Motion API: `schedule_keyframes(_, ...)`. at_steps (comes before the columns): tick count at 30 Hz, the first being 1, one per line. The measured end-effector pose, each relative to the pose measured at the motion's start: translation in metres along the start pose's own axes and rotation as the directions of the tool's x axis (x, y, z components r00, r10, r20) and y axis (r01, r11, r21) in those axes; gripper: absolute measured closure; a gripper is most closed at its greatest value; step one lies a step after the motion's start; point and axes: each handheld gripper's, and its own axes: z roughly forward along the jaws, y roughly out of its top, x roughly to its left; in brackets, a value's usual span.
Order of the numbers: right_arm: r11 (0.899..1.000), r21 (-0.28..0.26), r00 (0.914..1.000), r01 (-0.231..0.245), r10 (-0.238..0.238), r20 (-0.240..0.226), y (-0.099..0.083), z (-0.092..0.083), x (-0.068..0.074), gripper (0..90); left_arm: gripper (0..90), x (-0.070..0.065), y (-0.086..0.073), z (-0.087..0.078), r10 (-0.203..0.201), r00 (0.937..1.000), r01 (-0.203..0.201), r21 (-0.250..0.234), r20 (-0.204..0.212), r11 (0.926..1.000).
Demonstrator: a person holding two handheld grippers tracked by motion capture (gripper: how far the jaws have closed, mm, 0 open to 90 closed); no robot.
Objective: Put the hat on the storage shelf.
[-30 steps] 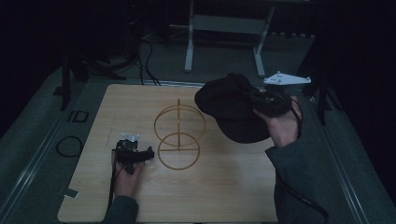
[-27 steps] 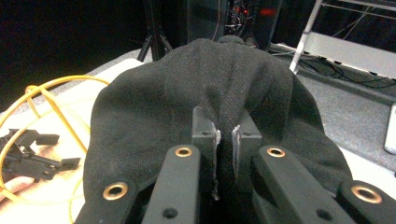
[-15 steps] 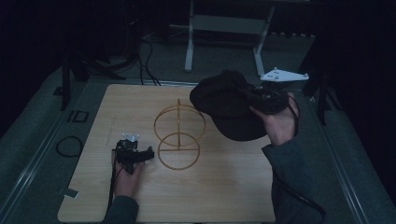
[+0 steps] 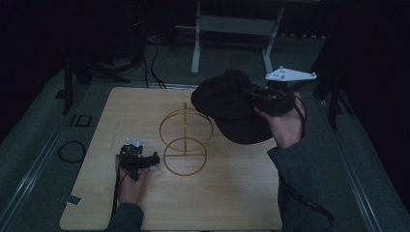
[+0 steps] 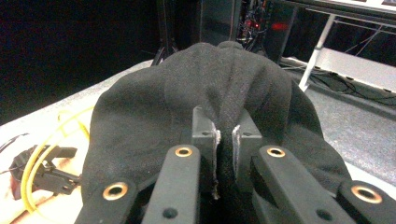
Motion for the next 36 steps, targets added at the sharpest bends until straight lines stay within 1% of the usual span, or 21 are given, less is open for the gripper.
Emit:
schedule_keyframes(15,1.0,-0.014,0.9997,0.01,-0.011,-0.023,0.012,0.005,0.008,83.4,1.3,0.0,0.0,0.0,-0.001,1.0,0.001,0.0,0.001,1.0)
schedule_keyframes(26,0.999,-0.033,0.9982,0.021,-0.023,-0.056,0.016,0.007,0.012,83.4,1.3,0.0,0.0,0.0,-0.001,1.0,0.001,-0.001,0.0,1.0)
schedule_keyframes(36,0.998,-0.055,0.9957,0.026,-0.03,-0.088,0.021,0.005,0.015,83.4,1.2,0.0,0.0,0.0,-0.002,1.0,0.002,-0.001,0.001,1.0)
